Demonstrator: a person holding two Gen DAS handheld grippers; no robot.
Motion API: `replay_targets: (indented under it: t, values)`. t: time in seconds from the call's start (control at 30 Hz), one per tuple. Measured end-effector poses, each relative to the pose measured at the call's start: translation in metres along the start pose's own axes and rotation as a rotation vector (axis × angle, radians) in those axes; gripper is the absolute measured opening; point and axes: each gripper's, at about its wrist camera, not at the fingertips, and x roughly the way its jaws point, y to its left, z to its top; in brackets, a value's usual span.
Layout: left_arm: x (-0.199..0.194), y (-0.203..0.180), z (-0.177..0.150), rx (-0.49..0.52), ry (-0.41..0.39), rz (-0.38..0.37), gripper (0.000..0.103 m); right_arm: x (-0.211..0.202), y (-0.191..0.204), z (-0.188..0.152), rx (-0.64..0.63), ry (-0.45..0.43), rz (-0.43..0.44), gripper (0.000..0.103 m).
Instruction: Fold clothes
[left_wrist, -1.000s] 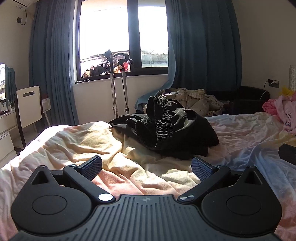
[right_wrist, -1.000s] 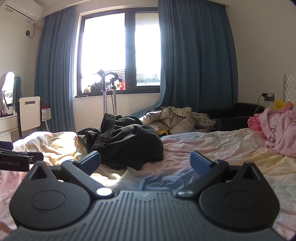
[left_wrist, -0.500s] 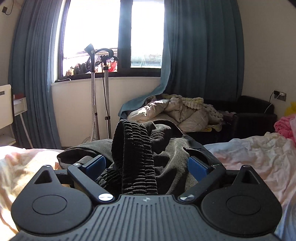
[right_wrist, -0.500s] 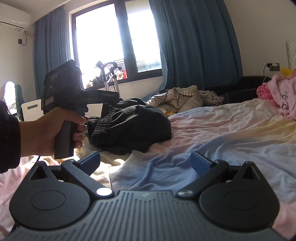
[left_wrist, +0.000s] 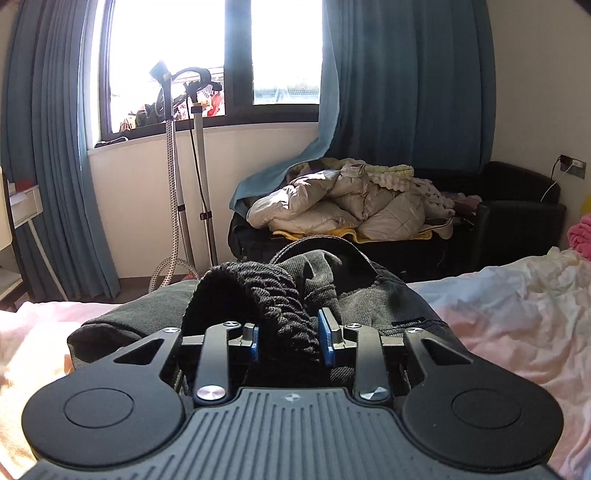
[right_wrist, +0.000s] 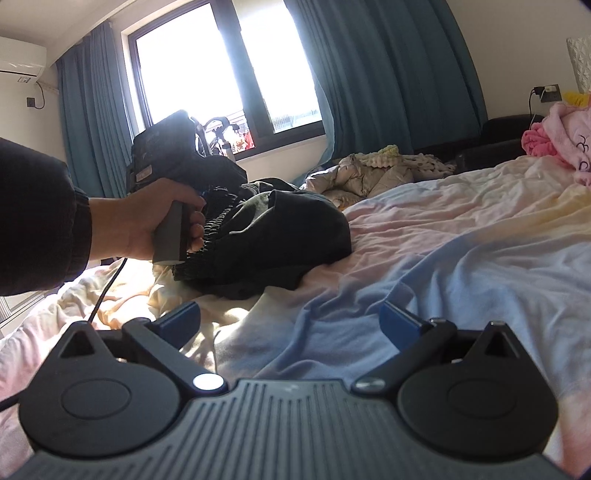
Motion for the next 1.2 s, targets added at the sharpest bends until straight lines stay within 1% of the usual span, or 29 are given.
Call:
replay_targets:
  t: [0.07, 0.1, 0.2, 0.33, 0.47, 0.53, 0.57, 0.63, 0.77, 0.87, 0.93, 1.0, 1.07, 1.1, 1.13, 1.2]
  values:
    - [-0.026, -0.008, 0.006, 0.01, -0.031, -0.022, 0.013, -0.005, 0.002, 0.001, -0.018, -0.018, 0.003, 0.103]
    - [-0.045, -0.014, 0.009, 0.036, -0.055, -0.046, 0.009, -0.007, 0.002, 0.002, -0.026, -0.027, 0.003, 0.103]
    - [-0.105, -0.029, 0.015, 0.116, -0.12, -0.12, 0.008, -0.015, 0.001, 0.004, -0.049, -0.055, -0.009, 0.103]
    - [-0.186, -0.04, 0.007, 0.222, -0.144, -0.208, 0.007, -0.025, 0.001, 0.008, -0.078, -0.071, -0.041, 0.103]
    - [-0.263, -0.041, -0.024, 0.293, -0.166, -0.291, 0.007, -0.044, 0.0, 0.017, -0.072, -0.103, -0.055, 0.103]
    - [-0.292, -0.039, -0.049, 0.285, -0.138, -0.335, 0.007, -0.057, 0.001, 0.024, -0.073, -0.138, -0.059, 0.103]
    - [-0.303, -0.037, -0.064, 0.266, -0.118, -0.346, 0.007, -0.062, 0.001, 0.027, -0.073, -0.15, -0.063, 0.103]
    - [-0.314, -0.031, -0.095, 0.215, -0.074, -0.345, 0.007, -0.072, -0.001, 0.032, -0.063, -0.173, -0.072, 0.103]
    - [-0.309, -0.012, -0.152, 0.072, -0.008, -0.29, 0.008, -0.08, -0.003, 0.035, -0.054, -0.185, -0.074, 0.103]
    - [-0.299, 0.001, -0.176, 0.002, 0.039, -0.269, 0.009, -0.079, -0.002, 0.033, -0.061, -0.163, -0.064, 0.103]
    - [-0.295, 0.007, -0.185, 0.005, 0.077, -0.247, 0.023, -0.077, 0.004, 0.03, -0.085, -0.147, -0.048, 0.103]
    - [-0.298, 0.016, -0.191, 0.016, 0.115, -0.248, 0.029, -0.075, 0.009, 0.028, -0.106, -0.137, -0.028, 0.103]
    - [-0.304, 0.024, -0.196, 0.031, 0.147, -0.249, 0.04, -0.072, 0.014, 0.026, -0.128, -0.129, -0.013, 0.103]
    - [-0.311, 0.03, -0.199, 0.041, 0.155, -0.246, 0.05, -0.07, 0.017, 0.026, -0.139, -0.124, -0.005, 0.103]
    - [-0.317, 0.034, -0.201, 0.051, 0.164, -0.244, 0.052, -0.069, 0.019, 0.025, -0.144, -0.117, 0.003, 0.103]
    - [-0.326, 0.041, -0.207, 0.082, 0.196, -0.247, 0.052, -0.066, 0.022, 0.023, -0.15, -0.101, 0.02, 0.103]
